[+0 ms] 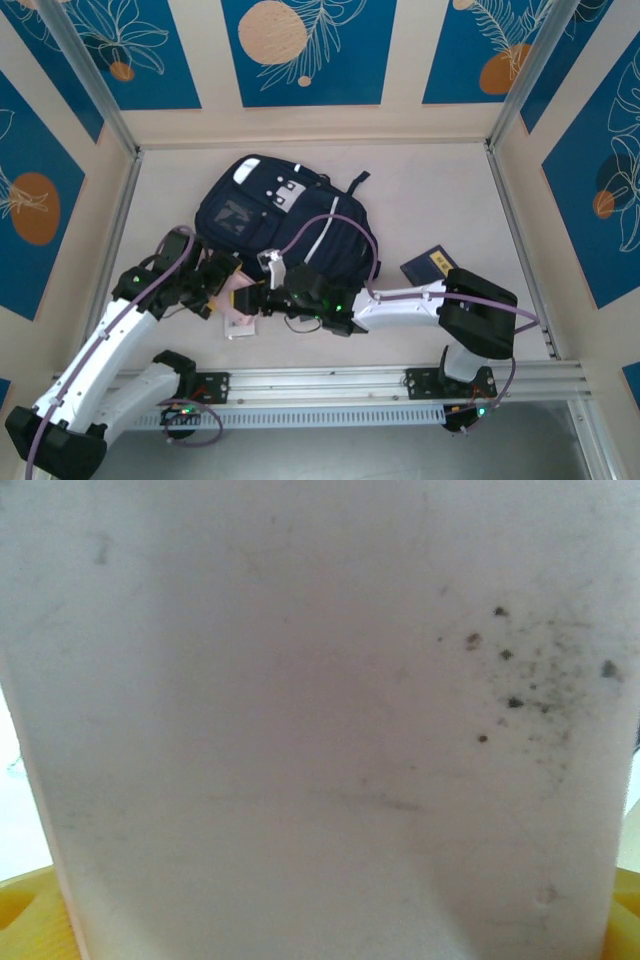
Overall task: Pack the student bag
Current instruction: Pass the glasses case, then open the student bag at the center of the table.
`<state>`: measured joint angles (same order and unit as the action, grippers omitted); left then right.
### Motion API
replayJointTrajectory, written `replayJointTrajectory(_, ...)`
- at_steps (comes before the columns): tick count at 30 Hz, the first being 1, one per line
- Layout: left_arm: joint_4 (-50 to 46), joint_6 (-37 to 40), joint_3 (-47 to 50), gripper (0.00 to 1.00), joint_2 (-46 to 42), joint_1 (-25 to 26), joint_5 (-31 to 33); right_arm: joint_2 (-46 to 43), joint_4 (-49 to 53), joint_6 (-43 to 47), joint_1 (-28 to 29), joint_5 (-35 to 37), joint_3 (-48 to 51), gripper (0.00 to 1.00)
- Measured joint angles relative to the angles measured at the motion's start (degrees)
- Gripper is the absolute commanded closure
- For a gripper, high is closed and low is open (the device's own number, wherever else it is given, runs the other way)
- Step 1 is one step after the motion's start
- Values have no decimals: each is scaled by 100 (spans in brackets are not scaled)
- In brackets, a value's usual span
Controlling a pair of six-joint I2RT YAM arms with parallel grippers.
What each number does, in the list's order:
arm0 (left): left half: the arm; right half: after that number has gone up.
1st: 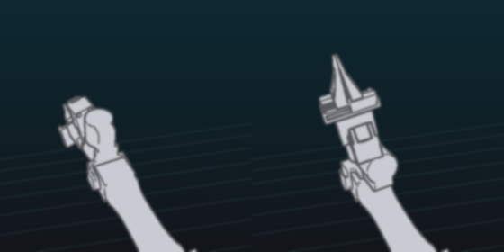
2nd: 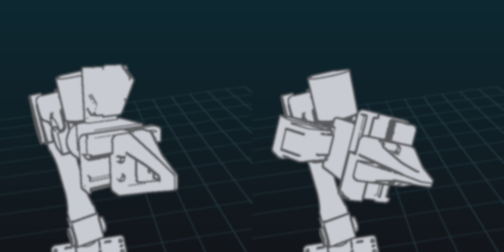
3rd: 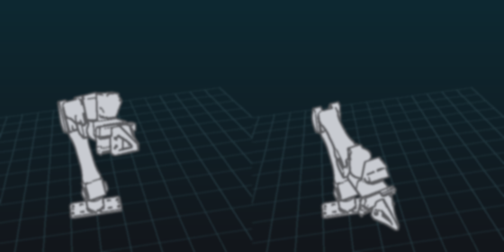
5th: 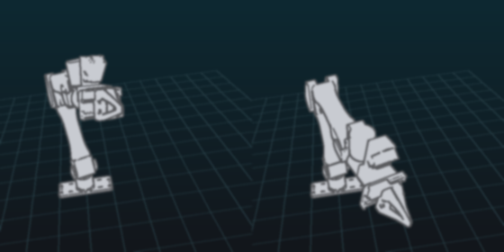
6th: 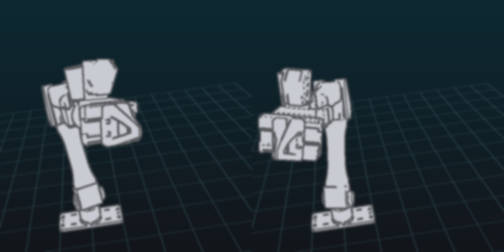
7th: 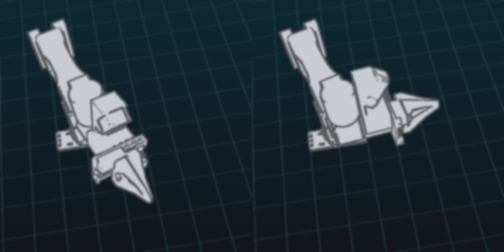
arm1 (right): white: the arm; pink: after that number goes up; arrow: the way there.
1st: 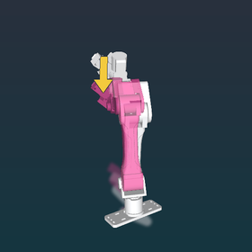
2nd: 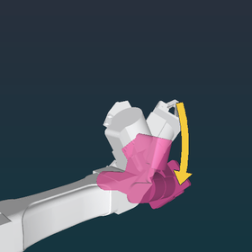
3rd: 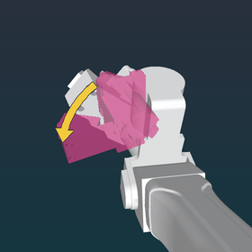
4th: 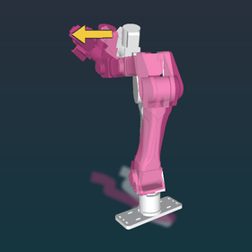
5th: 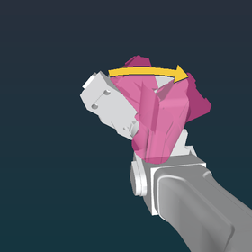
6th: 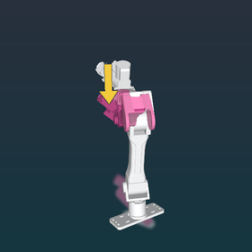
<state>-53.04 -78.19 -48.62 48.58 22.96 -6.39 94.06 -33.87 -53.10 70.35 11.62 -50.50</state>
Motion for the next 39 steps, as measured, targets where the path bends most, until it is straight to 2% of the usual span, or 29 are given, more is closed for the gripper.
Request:
replayJointTrajectory(3, 55, -61, -9, 34, 0, 74, 116, 2, 20, -188, -2, 111, 0, 69)
replayJointTrajectory(5, 133, -87, -9, 25, -7, 127, 219, 4, 52, -310, -17, 173, 4, 74)
replayJointTrajectory(10, 164, -46, -33, 1, 17, 203, 299, -39, -2, -350, -31, 225, 79, 76)
replayJointTrajectory(14, 153, 343, -439, 0, 328, 280, 308, -431, 52, -350, -160, 334, 411, 77)
replayJointTrajectory(18, 131, 1034, -1252, 0, 920, 562, 555, -1169, 651, -304, -520, 498, 728, 80)
replayJointTrajectory(25, 72, 2802, -2817, 0, 2138, 1499, 1318, -3250, 2361, -192, -1816, 949, 1237, 83)
replayJointTrajectory(32, -323, 4428, -4601, 0, 4138, 2015, 1965, -5449, 4009, 170, -3213, 1257, 1674, 83)
replayJointTrajectory(39, -605, 5480, -5908, 0, 6129, 2315, 2210, -6518, 5351, 496, -4301, 1327, 1650, 83)
